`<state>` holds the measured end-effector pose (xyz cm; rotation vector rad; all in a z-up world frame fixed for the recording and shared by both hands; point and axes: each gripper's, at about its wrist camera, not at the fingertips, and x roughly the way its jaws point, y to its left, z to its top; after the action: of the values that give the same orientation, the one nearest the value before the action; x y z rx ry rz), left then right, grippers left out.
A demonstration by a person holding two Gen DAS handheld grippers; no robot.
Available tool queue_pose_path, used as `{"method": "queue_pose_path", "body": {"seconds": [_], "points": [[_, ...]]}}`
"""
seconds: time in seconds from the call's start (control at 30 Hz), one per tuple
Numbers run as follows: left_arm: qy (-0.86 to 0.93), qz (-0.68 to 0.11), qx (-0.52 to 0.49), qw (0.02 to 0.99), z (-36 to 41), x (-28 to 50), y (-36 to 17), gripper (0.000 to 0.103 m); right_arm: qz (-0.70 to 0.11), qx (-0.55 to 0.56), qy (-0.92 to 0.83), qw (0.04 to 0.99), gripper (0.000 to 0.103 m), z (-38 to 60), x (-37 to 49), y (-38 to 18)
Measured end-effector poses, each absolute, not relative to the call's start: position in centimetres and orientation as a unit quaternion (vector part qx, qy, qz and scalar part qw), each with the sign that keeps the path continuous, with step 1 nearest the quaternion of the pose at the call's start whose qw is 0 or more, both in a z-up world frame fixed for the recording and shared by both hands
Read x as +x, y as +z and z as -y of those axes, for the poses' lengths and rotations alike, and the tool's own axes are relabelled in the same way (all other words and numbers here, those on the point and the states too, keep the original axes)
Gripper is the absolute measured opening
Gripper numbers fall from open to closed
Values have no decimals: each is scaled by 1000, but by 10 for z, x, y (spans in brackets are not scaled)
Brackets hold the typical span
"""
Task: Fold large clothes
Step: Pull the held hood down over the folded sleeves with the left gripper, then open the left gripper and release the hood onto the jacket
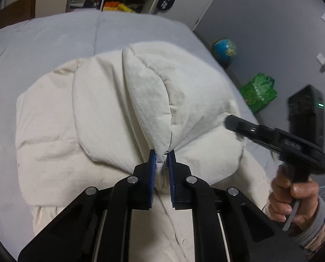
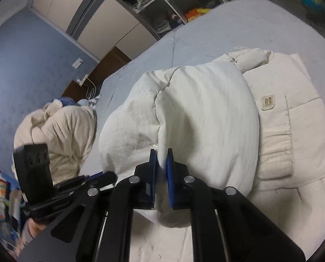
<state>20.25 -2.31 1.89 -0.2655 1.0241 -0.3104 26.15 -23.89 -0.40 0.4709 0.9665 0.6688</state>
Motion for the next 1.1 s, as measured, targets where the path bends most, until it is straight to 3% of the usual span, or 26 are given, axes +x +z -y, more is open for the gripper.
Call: {"method": "queue_pose_path", "body": {"seconds": [0.37, 0.8, 0.93, 1.03, 1.1], "points": [[-129, -542, -100, 824, 31, 202, -16, 11, -465, 146, 283, 826, 4, 233, 224, -34], [-122, -533, -82, 833, 40, 204, -13, 13, -485, 158, 276, 815, 4, 231, 234, -56], [-116, -506, -73, 852, 37, 202, 11, 26, -473, 153, 284, 820, 8, 233, 231, -42], [-105, -475, -43, 873, 35, 198, 31, 48, -457, 145, 284, 830, 12, 238, 232, -25], [-102, -461, -31, 881, 32, 197, 42, 52, -439, 140, 285, 840, 12, 241, 233, -9]]}}
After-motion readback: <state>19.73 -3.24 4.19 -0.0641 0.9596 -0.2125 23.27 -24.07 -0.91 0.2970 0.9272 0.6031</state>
